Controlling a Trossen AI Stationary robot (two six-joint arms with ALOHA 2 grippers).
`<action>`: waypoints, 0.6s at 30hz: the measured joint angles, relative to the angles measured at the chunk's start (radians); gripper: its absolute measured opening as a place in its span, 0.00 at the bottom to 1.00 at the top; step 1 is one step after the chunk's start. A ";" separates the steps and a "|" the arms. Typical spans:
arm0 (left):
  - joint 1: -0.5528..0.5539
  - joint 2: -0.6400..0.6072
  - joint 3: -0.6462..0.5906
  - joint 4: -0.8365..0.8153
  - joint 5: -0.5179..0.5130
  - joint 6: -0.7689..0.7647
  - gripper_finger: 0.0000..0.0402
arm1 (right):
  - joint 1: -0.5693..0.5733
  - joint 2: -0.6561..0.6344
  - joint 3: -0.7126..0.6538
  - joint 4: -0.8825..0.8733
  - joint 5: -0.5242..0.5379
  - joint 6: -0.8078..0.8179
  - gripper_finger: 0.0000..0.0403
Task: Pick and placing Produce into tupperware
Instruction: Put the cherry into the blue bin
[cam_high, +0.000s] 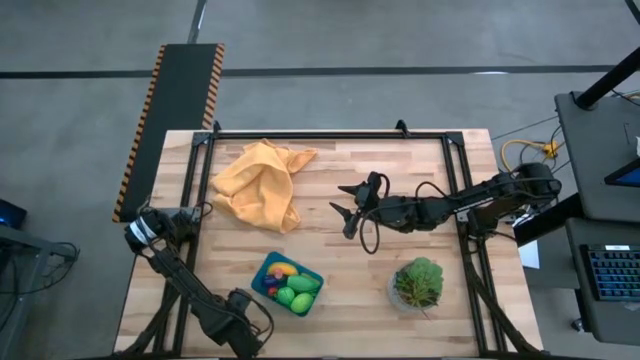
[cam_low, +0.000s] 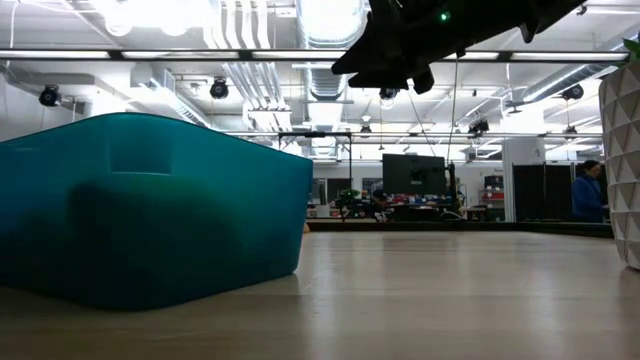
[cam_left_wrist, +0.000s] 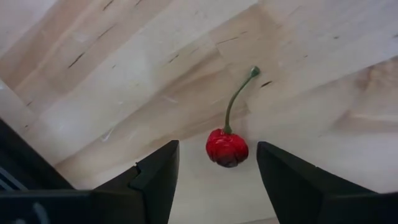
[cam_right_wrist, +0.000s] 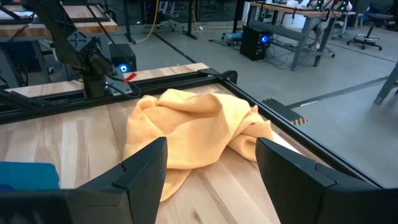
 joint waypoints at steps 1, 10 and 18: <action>0.000 0.000 -0.001 0.002 -0.001 0.000 0.50 | 0.000 0.000 0.000 0.000 0.000 0.000 0.59; 0.000 0.000 -0.008 0.012 -0.005 0.011 0.29 | 0.000 0.000 0.000 0.000 -0.002 -0.002 0.59; 0.000 0.000 -0.009 -0.005 -0.007 0.034 0.09 | 0.000 0.000 0.000 0.000 -0.002 -0.002 0.59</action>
